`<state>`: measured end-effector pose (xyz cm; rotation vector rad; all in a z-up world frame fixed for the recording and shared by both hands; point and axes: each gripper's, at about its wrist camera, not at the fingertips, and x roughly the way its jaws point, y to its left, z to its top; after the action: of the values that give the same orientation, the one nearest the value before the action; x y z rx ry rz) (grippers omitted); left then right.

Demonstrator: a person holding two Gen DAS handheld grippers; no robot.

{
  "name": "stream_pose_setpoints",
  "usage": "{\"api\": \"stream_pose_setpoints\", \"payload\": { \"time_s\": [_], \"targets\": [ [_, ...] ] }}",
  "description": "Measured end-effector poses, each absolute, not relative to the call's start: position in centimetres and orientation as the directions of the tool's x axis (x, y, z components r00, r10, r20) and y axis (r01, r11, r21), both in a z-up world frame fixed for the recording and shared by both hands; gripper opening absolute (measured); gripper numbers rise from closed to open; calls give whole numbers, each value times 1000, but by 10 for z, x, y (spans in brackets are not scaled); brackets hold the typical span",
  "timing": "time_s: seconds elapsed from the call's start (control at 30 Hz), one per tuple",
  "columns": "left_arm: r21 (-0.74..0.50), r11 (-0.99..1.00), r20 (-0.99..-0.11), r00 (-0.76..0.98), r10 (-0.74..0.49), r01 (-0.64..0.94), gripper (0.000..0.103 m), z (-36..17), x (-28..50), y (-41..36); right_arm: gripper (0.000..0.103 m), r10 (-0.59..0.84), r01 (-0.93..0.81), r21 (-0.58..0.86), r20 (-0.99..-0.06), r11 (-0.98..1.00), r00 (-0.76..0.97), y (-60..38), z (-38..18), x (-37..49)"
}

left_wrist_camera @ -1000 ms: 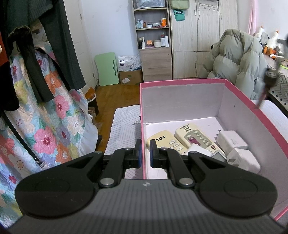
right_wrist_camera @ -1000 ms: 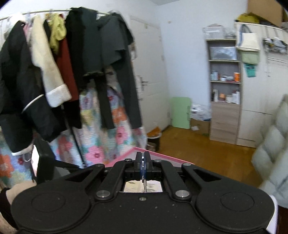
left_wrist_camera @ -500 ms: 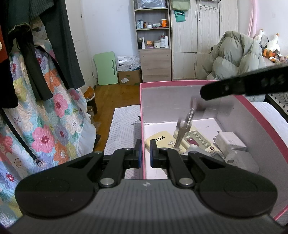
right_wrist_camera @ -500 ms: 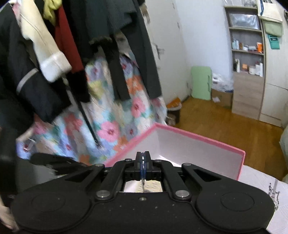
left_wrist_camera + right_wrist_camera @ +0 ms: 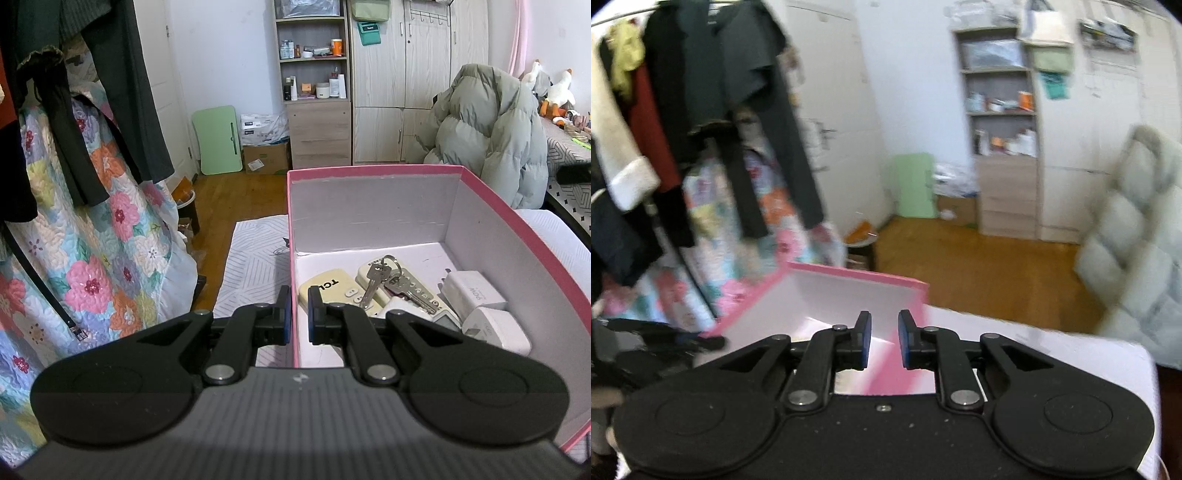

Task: Organize rigid objects
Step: 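Move the right gripper to the remaining keys and grasp them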

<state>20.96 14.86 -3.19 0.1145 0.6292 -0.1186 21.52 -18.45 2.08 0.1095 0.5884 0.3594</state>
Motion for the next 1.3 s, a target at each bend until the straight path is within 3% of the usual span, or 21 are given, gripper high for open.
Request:
{"api": "stream_pose_setpoints", "payload": {
  "time_s": [0.17, 0.37, 0.63, 0.93, 1.0, 1.07, 1.1, 1.17, 1.23, 1.3],
  "targets": [
    [80, 986, -592, 803, -73, 149, 6, -32, 209, 148, 22, 339, -248, 230, -650, 941, 680, -221, -11, 208],
    [66, 987, -593, 801, -80, 148, 6, -32, 211, 149, 27, 303, -175, 248, -731, 953, 612, -242, -56, 205],
    [64, 987, -594, 801, -80, 146, 6, -33, 211, 148, 42, 308, -196, 238, -750, 951, 585, -233, -83, 231],
    [58, 989, -595, 800, -76, 137, 6, -33, 212, 152, 65, 183, -128, 130, -700, 983, 690, -210, -97, 259],
    [72, 988, -595, 800, -68, 138, 6, -33, 211, 150, 66, 152, -122, 93, -693, 988, 705, -207, -101, 262],
    [69, 988, -595, 801, -70, 138, 6, -33, 211, 150, 64, 124, -123, 51, -697, 991, 707, -206, -104, 262],
    [66, 988, -595, 800, -72, 138, 6, -32, 211, 149, 52, 124, -123, 51, -689, 991, 714, -207, -103, 260],
    [64, 989, -595, 800, -72, 136, 6, -32, 211, 148, 18, 131, -111, 72, -685, 991, 717, -211, -100, 256],
    [64, 988, -595, 800, -73, 138, 6, -32, 211, 148, 9, 162, -113, 117, -672, 987, 723, -216, -98, 252],
    [65, 988, -595, 800, -73, 138, 6, -32, 211, 148, 7, 183, -111, 151, -656, 982, 732, -221, -96, 247]
  ]
}}
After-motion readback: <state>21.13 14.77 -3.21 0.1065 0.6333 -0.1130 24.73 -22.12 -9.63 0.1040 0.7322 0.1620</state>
